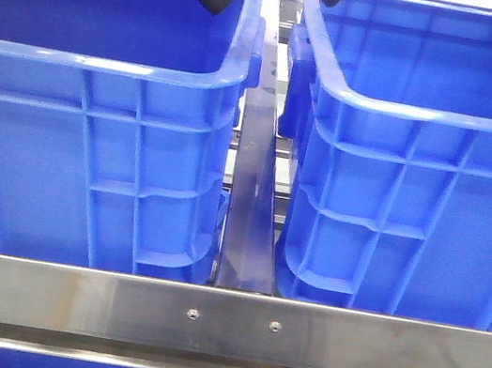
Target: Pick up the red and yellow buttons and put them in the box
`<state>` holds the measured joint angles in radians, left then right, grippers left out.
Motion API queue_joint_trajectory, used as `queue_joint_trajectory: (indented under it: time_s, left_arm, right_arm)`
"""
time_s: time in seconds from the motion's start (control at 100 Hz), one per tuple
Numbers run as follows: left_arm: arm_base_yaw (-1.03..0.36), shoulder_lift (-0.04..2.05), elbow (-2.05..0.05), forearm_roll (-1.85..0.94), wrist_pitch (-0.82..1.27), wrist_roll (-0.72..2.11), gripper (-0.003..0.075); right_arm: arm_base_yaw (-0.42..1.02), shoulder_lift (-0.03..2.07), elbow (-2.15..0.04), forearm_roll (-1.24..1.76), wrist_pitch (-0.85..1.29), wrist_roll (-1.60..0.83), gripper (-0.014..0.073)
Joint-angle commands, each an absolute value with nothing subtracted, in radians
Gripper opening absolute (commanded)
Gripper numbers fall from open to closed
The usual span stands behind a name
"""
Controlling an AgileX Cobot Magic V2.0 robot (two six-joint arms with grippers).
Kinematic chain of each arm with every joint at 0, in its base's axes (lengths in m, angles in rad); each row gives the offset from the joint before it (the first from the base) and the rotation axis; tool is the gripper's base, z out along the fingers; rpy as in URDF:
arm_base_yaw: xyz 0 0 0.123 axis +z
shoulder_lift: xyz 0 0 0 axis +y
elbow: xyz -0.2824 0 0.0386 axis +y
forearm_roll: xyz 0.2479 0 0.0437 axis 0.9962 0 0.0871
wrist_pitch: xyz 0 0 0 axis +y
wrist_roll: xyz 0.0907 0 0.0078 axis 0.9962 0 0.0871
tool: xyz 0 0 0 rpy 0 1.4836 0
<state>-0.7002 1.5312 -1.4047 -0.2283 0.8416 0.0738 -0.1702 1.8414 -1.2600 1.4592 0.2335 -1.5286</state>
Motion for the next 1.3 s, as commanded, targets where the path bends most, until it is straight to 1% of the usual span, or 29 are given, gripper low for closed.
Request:
queue_joint_trajectory:
  time_s: [0.0, 0.11, 0.18, 0.25, 0.33, 0.39, 0.49, 0.55, 0.57, 0.58, 0.61, 0.63, 0.68, 0.82, 1.05, 1.29]
  left_arm:
    - [-0.707, 1.489, -1.431, -0.247, 0.792, 0.073, 0.062]
    - [-0.707, 1.489, -1.431, -0.242, 0.792, 0.073, 0.062]
    - [-0.707, 1.489, -1.431, -0.233, 0.792, 0.073, 0.062]
    - [-0.707, 1.489, -1.431, -0.224, 0.792, 0.073, 0.062]
    - [-0.707, 1.489, -1.431, -0.222, 0.792, 0.073, 0.0615]
    - [-0.709, 1.489, -1.431, -0.222, 0.792, 0.073, 0.0587]
    - [-0.708, 1.489, -1.431, -0.222, 0.79, 0.073, 0.0482]
    - [-0.708, 1.486, -1.431, -0.222, 0.79, 0.073, 0.0391]
    - [-0.708, 1.484, -1.431, -0.222, 0.79, 0.073, 0.0349]
    - [-0.708, 1.484, -1.431, -0.222, 0.79, 0.073, 0.0349]
    - [-0.708, 1.479, -1.431, -0.222, 0.788, 0.073, 0.0294]
    - [-0.708, 1.475, -1.431, -0.222, 0.786, 0.073, 0.0272]
    - [-0.708, 1.461, -1.428, -0.217, 0.779, 0.075, 0.0183]
    - [-0.708, 1.392, -1.373, -0.214, 0.723, 0.107, -0.002]
    - [-0.708, 1.226, -1.196, -0.188, 0.639, 0.123, -0.002]
    - [-0.708, 0.993, -0.996, -0.163, 0.544, 0.123, -0.002]
  right_arm:
    - [-0.175, 1.755, -1.282, 1.475, 0.25, -1.542, 0.0395]
    - [-0.175, 1.701, -1.258, 1.475, 0.256, -1.542, 0.0395]
    - [-0.175, 1.654, -1.229, 1.475, 0.255, -1.542, 0.0375]
    - [-0.175, 1.603, -1.194, 1.475, 0.255, -1.542, 0.032]
    - [-0.175, 1.535, -1.148, 1.475, 0.256, -1.542, 0.0225]
    - [-0.175, 1.488, -1.107, 1.475, 0.256, -1.542, 0.0157]
    - [-0.175, 1.397, -1.038, 1.475, 0.257, -1.542, 0.0044]
    - [-0.175, 1.347, -0.996, 1.475, 0.258, -1.541, -0.0003]
    - [-0.175, 1.321, -0.974, 1.475, 0.257, -1.54, -0.0024]
    - [-0.175, 1.321, -0.969, 1.475, 0.257, -1.54, -0.0029]
    - [-0.175, 1.288, -0.948, 1.475, 0.257, -1.539, -0.0048]
    - [-0.175, 1.268, -0.932, 1.475, 0.257, -1.538, -0.0061]
    - [-0.175, 1.222, -0.896, 1.475, 0.257, -1.531, -0.0072]
    - [-0.175, 1.086, -0.794, 1.475, 0.258, -1.528, -0.0069]
    - [-0.175, 0.874, -0.644, 1.475, 0.275, -1.528, -0.0069]
    - [-0.175, 0.611, -0.496, 1.475, 0.289, -1.528, -0.0069]
